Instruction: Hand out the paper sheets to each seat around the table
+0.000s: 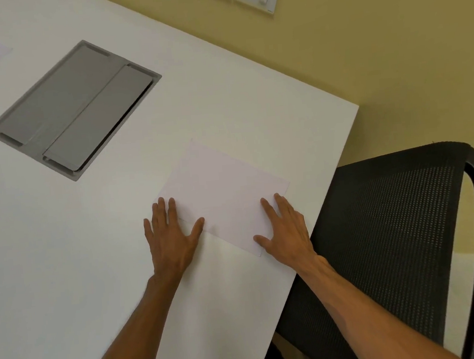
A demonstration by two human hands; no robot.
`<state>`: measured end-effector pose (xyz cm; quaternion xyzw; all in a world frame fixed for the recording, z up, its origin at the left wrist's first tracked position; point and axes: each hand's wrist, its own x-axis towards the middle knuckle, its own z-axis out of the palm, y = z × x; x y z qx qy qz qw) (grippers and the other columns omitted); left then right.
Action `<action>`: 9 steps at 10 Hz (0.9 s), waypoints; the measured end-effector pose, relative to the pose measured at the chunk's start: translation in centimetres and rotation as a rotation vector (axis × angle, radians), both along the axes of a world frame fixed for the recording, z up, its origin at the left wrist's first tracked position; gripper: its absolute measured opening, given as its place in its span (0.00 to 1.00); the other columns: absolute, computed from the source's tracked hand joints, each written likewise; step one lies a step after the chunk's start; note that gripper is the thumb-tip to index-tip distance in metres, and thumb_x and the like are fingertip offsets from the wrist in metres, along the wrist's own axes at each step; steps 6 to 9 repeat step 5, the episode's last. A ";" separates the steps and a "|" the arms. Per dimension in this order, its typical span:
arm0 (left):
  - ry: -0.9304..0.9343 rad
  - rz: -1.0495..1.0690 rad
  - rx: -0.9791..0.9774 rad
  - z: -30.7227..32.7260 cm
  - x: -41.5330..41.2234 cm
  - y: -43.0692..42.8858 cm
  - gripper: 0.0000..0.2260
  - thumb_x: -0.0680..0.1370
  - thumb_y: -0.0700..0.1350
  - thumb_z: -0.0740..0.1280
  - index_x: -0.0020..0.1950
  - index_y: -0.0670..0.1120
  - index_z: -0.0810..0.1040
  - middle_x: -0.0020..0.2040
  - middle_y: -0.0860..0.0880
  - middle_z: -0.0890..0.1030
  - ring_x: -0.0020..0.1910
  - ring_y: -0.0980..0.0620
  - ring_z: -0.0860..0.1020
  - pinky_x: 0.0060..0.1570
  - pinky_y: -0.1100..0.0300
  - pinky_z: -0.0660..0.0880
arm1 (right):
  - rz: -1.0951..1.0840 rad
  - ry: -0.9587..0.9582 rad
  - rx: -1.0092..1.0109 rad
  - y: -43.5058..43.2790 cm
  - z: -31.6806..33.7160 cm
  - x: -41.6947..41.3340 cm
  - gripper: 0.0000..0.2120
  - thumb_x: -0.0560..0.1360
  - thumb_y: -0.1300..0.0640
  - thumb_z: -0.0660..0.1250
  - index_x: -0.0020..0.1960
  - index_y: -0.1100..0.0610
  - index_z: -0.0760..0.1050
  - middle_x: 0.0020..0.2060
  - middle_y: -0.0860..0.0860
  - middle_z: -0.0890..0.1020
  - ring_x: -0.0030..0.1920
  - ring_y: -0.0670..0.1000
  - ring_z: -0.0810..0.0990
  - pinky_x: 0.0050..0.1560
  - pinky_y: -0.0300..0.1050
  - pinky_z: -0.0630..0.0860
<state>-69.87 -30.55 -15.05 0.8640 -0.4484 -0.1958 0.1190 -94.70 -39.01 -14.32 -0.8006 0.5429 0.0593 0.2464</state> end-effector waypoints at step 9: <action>-0.210 0.185 -0.365 12.2 5.8 9.3 0.35 0.81 0.62 0.55 0.83 0.46 0.51 0.83 0.46 0.52 0.82 0.49 0.49 0.80 0.43 0.48 | 0.374 -0.360 -0.220 2.4 11.2 11.6 0.34 0.81 0.44 0.62 0.82 0.52 0.54 0.81 0.53 0.55 0.81 0.54 0.53 0.78 0.55 0.55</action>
